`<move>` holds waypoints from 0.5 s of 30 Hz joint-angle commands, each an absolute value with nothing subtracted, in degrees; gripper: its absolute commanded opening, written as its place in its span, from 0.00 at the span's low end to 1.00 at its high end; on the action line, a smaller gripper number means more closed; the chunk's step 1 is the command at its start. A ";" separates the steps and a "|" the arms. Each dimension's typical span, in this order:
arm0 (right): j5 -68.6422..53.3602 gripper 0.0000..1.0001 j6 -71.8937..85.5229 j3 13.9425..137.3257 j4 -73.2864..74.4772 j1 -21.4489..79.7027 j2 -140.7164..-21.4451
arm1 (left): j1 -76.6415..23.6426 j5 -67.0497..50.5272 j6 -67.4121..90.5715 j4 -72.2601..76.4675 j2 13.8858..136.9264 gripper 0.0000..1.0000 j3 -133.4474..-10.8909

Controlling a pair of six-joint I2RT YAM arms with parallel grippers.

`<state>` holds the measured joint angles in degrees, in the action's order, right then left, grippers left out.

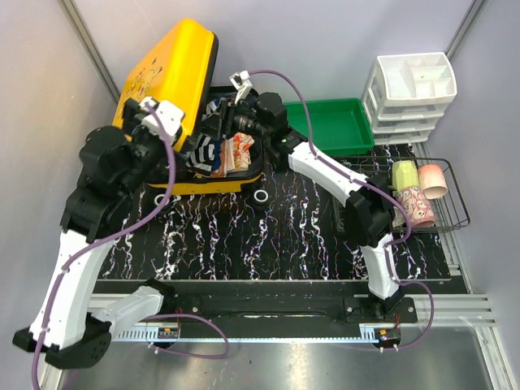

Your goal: Open, take out, and arrange the luggage

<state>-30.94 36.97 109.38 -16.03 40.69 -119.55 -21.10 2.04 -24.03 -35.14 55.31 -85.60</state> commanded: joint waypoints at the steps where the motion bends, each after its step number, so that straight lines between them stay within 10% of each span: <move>1: -31.64 0.60 37.62 116.97 -22.41 43.06 -120.93 | -23.47 1.43 -35.06 -37.70 58.10 0.99 -89.30; 15: -29.00 0.62 37.09 119.09 -25.05 45.26 -121.64 | -31.38 31.00 -64.12 -20.70 59.33 0.99 -72.62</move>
<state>-29.52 36.95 114.76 -18.37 43.86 -121.97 -31.22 19.53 -51.99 -31.16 60.64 -77.95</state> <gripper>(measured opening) 0.613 0.988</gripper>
